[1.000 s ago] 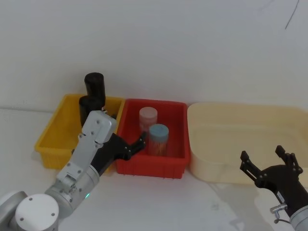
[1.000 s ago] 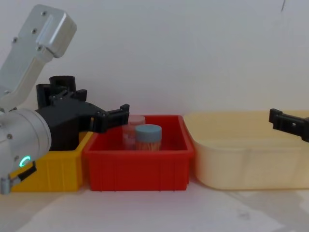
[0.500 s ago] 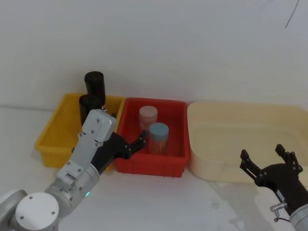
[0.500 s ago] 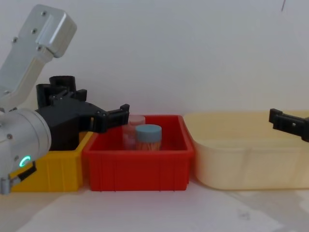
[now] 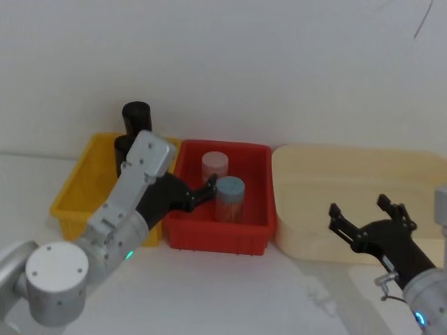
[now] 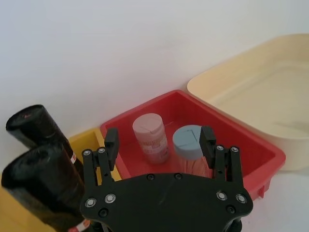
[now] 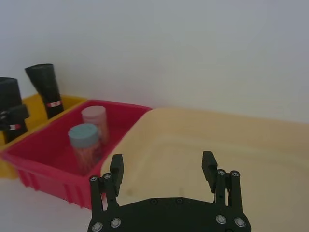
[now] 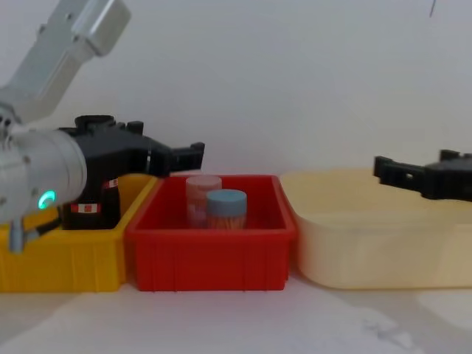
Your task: Pick up the garbage bag with the one hand and transfer it to the other hand.
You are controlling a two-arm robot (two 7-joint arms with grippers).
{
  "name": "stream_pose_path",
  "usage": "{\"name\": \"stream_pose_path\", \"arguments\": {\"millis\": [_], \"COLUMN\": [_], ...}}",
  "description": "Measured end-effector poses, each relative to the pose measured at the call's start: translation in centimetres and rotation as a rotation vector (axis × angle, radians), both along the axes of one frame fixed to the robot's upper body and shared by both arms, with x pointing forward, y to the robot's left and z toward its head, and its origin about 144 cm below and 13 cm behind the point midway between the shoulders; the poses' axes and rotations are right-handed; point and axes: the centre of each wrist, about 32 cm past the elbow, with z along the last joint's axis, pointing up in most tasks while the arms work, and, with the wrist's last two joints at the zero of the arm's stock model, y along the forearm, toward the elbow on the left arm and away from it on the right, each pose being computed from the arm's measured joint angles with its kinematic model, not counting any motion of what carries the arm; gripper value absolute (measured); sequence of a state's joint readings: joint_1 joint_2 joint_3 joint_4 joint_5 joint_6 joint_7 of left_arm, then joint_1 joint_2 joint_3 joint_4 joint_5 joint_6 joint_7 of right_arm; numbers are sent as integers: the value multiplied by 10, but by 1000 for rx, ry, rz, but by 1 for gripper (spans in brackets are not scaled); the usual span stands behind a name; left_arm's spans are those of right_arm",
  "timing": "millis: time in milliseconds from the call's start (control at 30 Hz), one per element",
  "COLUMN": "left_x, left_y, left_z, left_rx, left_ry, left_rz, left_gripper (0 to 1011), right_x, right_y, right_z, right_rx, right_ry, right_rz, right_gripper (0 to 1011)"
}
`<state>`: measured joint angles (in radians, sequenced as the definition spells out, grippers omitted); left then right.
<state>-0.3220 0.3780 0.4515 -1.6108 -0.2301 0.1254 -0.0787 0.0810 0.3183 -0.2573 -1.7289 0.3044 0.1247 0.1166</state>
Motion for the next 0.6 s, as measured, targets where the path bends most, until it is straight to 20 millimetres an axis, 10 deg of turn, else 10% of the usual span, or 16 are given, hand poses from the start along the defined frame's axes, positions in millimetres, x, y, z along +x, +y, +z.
{"name": "stream_pose_path", "arguments": {"millis": [600], "left_x": [-12], "left_y": [43], "left_z": [67], "left_rx": [-64], "left_ry": [150], "left_rz": [35], "left_gripper": [1002], "right_x": [59], "right_y": [52], "right_z": [58], "right_rx": [-33], "right_ry": [115], "right_rz": [223], "right_gripper": [1000]}}
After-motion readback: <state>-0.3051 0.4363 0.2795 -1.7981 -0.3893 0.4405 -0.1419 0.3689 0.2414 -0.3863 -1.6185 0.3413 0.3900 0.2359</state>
